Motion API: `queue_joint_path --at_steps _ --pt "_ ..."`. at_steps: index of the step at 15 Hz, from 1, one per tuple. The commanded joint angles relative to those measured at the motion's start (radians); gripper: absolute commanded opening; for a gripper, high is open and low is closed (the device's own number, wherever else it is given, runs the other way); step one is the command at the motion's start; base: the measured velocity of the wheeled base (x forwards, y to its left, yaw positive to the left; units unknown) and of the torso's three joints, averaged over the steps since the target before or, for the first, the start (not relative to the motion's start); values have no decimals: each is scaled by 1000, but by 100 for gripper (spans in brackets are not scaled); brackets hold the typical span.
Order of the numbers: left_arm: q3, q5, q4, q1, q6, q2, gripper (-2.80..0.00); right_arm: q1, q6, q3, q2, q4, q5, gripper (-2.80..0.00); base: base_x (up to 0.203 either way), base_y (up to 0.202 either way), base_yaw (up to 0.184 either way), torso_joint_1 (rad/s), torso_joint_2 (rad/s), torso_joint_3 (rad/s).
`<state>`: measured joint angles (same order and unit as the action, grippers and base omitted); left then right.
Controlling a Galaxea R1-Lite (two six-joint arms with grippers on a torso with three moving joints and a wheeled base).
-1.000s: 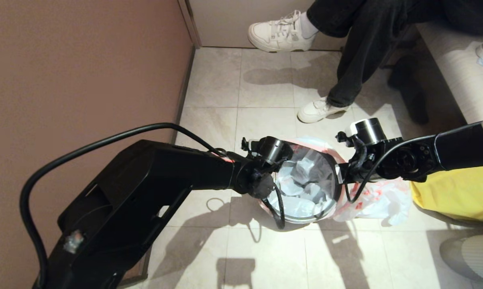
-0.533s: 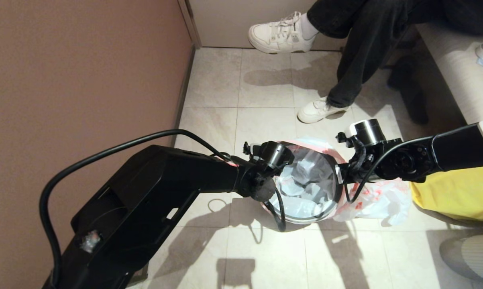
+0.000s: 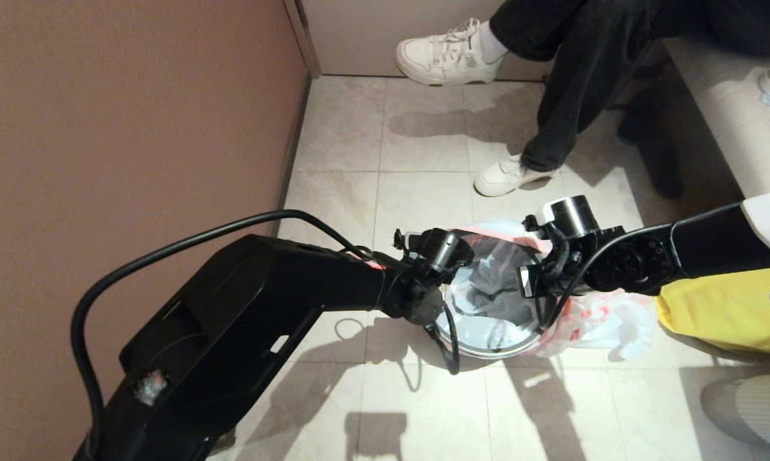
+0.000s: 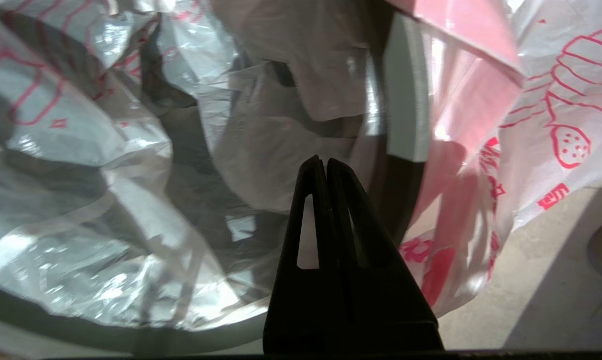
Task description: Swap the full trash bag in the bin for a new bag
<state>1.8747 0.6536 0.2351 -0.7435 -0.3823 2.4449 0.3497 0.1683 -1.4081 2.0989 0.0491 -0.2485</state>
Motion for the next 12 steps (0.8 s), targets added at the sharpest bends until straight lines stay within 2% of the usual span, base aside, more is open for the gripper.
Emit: queue_joint_path --at_steps 1,7,9,12 --pt "0 6 3 0 -3 -1 -280 2 2 -1 -8 -5 -3 -280 0 0 0 0 0 0" --pt "0 26 0 6 -12 -43 -280 2 5 6 -96 32 -2 -280 0 0 0 0 0 0" --pt "-9 26 3 9 -9 -78 -280 6 29 7 -137 60 -3 -280 0 0 0 0 0 0" --pt "-99 6 0 38 -3 -204 -280 6 47 18 -242 145 -14 -280 0 0 0 0 0 0"
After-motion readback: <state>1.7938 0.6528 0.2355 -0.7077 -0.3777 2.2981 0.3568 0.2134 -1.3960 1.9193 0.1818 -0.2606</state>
